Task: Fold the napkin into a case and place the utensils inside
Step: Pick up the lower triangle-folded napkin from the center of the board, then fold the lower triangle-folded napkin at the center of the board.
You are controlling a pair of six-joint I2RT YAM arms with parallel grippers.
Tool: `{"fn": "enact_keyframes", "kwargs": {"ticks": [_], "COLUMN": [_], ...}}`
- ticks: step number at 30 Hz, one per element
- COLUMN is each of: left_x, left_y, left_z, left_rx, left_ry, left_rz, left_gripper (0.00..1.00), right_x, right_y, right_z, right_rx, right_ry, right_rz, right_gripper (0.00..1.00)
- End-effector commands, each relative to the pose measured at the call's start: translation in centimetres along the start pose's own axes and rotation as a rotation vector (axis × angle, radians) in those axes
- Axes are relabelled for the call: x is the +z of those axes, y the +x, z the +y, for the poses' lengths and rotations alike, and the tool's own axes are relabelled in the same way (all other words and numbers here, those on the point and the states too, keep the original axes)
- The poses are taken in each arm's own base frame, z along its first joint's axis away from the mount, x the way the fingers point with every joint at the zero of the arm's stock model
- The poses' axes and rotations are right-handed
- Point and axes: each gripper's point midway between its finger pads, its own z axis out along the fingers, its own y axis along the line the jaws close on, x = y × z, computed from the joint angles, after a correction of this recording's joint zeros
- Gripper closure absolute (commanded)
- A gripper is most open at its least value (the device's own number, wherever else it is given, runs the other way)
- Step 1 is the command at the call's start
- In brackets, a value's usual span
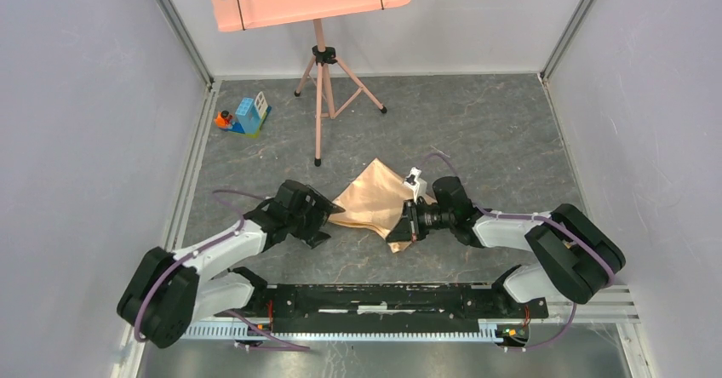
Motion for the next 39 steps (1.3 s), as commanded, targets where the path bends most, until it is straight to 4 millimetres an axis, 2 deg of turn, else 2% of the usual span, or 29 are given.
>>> {"fn": "enact_keyframes", "kwargs": {"ticks": [1, 4, 8, 11, 13, 18, 21, 28, 39], "left_x": [1.4, 2.0, 2.3, 2.2, 2.0, 1.3, 0.8, 0.2, 0.6], "left_y": [0.4, 0.0, -0.5, -0.9, -1.4, -2.5, -3.3, -4.3, -3.5], "left_z": [-2.0, -2.0, -1.8, -1.8, -2.1, -4.2, -5.2, -6.0, -8.9], "left_rx": [-0.097, -0.076, -0.067, -0.057, -0.028, 0.03, 0.048, -0.013, -0.006], "left_ry": [0.076, 0.07, 0.058, 0.037, 0.019, 0.018, 0.008, -0.071, -0.258], "left_rz": [0.044, 0.026, 0.0, -0.022, -0.046, -0.102, -0.146, -0.216, -0.296], "left_gripper": [0.1, 0.18, 0.37, 0.45, 0.5, 0.75, 0.86, 0.97, 0.98], "right_x": [-0.8, -1.0, -1.2, -1.3, -1.4, -1.7, -1.8, -1.7, -1.8], "right_y": [-1.9, -2.1, -2.1, -2.1, -2.1, -2.1, -2.0, -1.4, -2.1], "right_z": [1.8, 1.5, 1.0, 0.6, 0.4, 0.3, -0.2, -1.7, -2.6], "right_rx": [-0.024, -0.023, -0.017, -0.016, -0.011, -0.008, -0.006, -0.02, -0.038], "right_ry": [-0.09, -0.085, -0.076, -0.068, -0.064, -0.066, -0.048, 0.005, 0.025], "right_rz": [-0.073, -0.084, -0.087, -0.09, -0.091, -0.093, -0.083, -0.013, 0.005], "right_gripper": [1.0, 1.0, 1.0, 1.0, 1.0, 1.0, 1.0, 1.0, 1.0]}}
